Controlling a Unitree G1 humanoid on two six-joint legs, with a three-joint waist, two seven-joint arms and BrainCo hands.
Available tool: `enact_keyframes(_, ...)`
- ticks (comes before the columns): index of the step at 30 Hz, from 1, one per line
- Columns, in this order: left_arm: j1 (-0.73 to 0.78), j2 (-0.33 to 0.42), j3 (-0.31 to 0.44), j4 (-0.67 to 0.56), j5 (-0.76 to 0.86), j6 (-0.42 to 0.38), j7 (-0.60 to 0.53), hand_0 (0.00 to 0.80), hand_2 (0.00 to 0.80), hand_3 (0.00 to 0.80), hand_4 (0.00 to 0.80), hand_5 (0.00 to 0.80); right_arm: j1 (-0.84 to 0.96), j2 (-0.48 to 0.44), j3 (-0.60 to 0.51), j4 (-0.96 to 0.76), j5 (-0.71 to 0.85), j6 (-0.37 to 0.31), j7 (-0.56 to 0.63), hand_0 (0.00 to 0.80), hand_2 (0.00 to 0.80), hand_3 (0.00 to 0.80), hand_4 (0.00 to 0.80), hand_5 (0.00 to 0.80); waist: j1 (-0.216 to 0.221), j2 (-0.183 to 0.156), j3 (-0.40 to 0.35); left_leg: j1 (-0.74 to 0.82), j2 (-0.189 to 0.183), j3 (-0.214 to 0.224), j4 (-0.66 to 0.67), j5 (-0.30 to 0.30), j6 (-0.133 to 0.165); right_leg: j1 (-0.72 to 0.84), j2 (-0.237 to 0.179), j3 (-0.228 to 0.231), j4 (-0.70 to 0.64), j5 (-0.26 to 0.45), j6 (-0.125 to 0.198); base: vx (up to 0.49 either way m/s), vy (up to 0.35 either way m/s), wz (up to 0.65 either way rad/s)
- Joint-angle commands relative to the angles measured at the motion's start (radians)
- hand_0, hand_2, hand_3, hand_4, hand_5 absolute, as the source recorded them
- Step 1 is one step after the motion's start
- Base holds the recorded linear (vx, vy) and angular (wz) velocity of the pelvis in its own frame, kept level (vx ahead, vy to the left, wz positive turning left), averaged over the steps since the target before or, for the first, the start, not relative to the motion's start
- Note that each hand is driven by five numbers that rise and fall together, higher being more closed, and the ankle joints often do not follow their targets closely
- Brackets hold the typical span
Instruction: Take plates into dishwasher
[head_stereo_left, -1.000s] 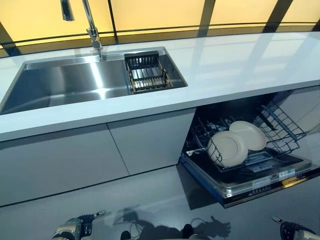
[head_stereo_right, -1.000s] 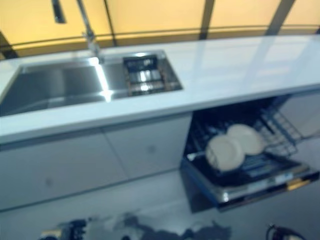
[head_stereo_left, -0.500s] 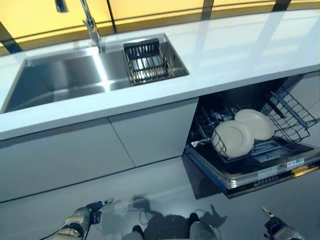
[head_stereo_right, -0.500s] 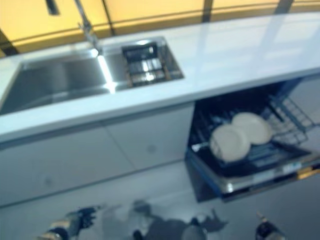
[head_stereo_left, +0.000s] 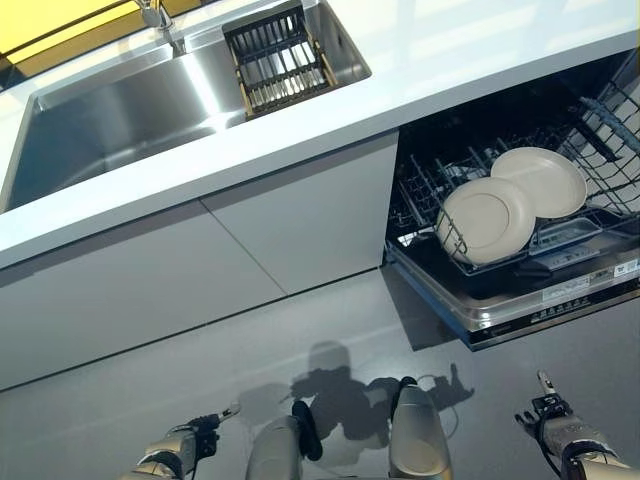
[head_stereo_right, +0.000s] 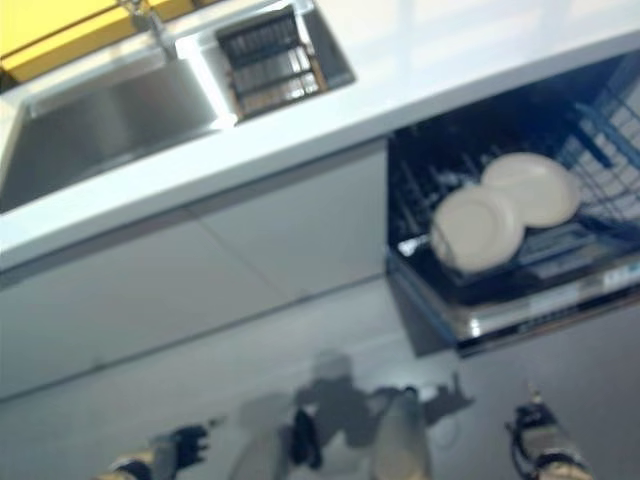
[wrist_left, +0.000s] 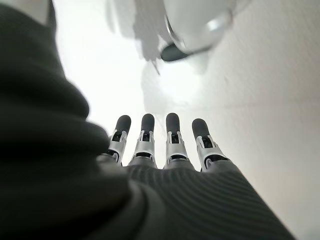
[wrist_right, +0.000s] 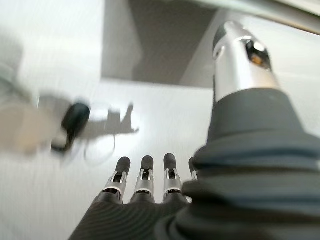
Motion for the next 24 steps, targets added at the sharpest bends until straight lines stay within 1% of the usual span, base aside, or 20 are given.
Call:
enact_keyframes(1,0.019,-0.014,-0.007,0.015,-0.070,0.008,0.045,0.000,0.000,0.000,0.000,0.000,-0.115,-0.005,-0.026,-0.068,0.203,-0.052,0.079,0.000,0.000,0.000,0.000,0.000,0.009,-0.001,-0.019,-0.053,-0.007,-0.045,0.163,-0.053,0.068,0.007,0.021,0.023,-0.019,0.041,-0.060,-0.007,0.058,0.03)
enact_keyframes(4,0.019,-0.029,-0.026,0.023,-0.101,0.006,0.060,0.000,0.000,0.000,0.000,0.000,-0.242,-0.022,0.020,-0.117,0.271,-0.059,0.136,0.000,0.000,0.000,0.000,0.000,0.023,0.016,-0.011,-0.076,-0.017,-0.057,0.178,-0.046,0.064,-0.017,0.014,0.020,0.014,0.028,-0.071,-0.040,0.040,0.09)
enact_keyframes(6,0.018,-0.035,-0.033,0.020,-0.111,0.009,0.068,0.000,0.000,0.000,0.000,0.000,-0.326,-0.028,0.050,-0.141,0.284,-0.069,0.180,0.000,0.000,0.000,0.000,0.000,0.036,0.023,-0.009,-0.090,-0.019,-0.064,0.192,-0.041,0.062,-0.029,0.013,0.016,0.033,0.019,-0.078,-0.056,0.017,0.10)
enact_keyframes(7,0.017,-0.036,-0.033,0.019,-0.113,0.010,0.070,0.000,0.000,0.000,0.000,0.000,-0.337,-0.028,0.055,-0.143,0.282,-0.069,0.189,0.000,0.000,0.000,0.000,0.000,0.036,0.024,-0.008,-0.093,-0.019,-0.066,0.195,-0.041,0.061,-0.031,0.013,0.015,0.036,0.018,-0.079,-0.051,0.003,0.09)
enact_keyframes(9,0.015,-0.042,-0.045,0.015,-0.122,0.011,0.079,0.000,0.000,0.000,0.000,0.000,-0.417,-0.028,0.089,-0.167,0.248,-0.078,0.213,0.000,0.000,0.000,0.000,0.000,0.051,0.026,-0.005,-0.103,-0.020,-0.074,0.213,-0.037,0.061,-0.037,0.010,0.009,0.055,0.012,-0.083,-0.020,-0.001,0.02)
enact_keyframes(11,0.015,-0.046,-0.053,0.002,-0.126,0.023,0.090,0.000,0.000,0.000,0.000,0.000,-0.487,-0.023,0.131,-0.194,0.162,-0.085,0.230,0.000,0.000,0.000,0.000,0.000,0.067,0.028,-0.002,-0.108,-0.022,-0.090,0.239,-0.027,0.057,-0.030,0.006,0.007,0.073,0.005,-0.090,0.044,-0.004,0.04)
enact_keyframes(13,0.018,-0.047,-0.058,-0.016,-0.125,0.035,0.103,0.000,0.000,0.000,0.000,0.000,-0.546,-0.028,0.175,-0.225,0.077,-0.082,0.237,0.000,0.000,0.000,0.000,0.000,0.082,0.023,-0.006,-0.105,-0.024,-0.101,0.258,-0.032,0.060,-0.021,0.002,0.005,0.090,0.001,-0.093,0.107,-0.008,0.01)
enact_keyframes(15,0.017,-0.044,-0.068,-0.040,-0.121,0.062,0.117,0.000,0.000,0.000,0.000,0.000,-0.613,-0.052,0.225,-0.244,-0.047,-0.071,0.230,0.000,0.000,0.000,0.000,0.000,0.098,0.017,-0.010,-0.098,-0.027,-0.112,0.269,-0.035,0.061,-0.003,-0.002,-0.001,0.094,0.000,-0.094,0.105,-0.038,-0.06)
enact_keyframes(16,0.017,-0.041,-0.073,-0.050,-0.118,0.076,0.125,0.000,0.000,0.000,0.000,0.000,-0.652,-0.069,0.260,-0.247,-0.100,-0.061,0.253,0.000,0.000,0.000,0.000,0.000,0.109,0.012,-0.014,-0.094,-0.027,-0.118,0.271,-0.033,0.060,0.008,-0.004,-0.007,0.095,0.000,-0.096,0.102,-0.059,-0.01)
enact_keyframes(19,0.028,-0.025,-0.087,-0.069,-0.117,0.096,0.137,0.000,0.000,0.000,0.000,0.000,-0.734,-0.093,0.334,-0.288,-0.123,-0.082,0.275,0.000,0.000,0.000,0.000,0.000,0.133,-0.002,-0.022,-0.086,-0.025,-0.133,0.274,-0.025,0.056,0.032,-0.005,-0.023,0.096,-0.001,-0.098,0.077,-0.073,0.07)
enact_keyframes(21,0.037,-0.007,-0.086,-0.086,-0.098,0.114,0.141,0.000,0.000,0.000,0.000,0.000,-0.780,-0.098,0.378,-0.326,-0.120,-0.120,0.274,0.000,0.000,0.000,0.000,0.000,0.154,-0.019,-0.030,-0.077,-0.022,-0.144,0.267,-0.020,0.054,0.061,-0.002,-0.039,0.081,0.003,-0.095,0.065,-0.116,0.15)
enact_keyframes(24,0.054,0.009,-0.089,-0.105,-0.075,0.122,0.140,0.000,0.000,0.000,0.000,0.000,-0.807,-0.092,0.407,-0.363,-0.135,-0.139,0.276,0.000,0.000,0.000,0.000,0.000,0.178,-0.040,-0.035,-0.060,-0.017,-0.153,0.256,-0.017,0.053,0.103,0.006,-0.059,0.056,0.012,-0.092,0.073,-0.116,0.07)
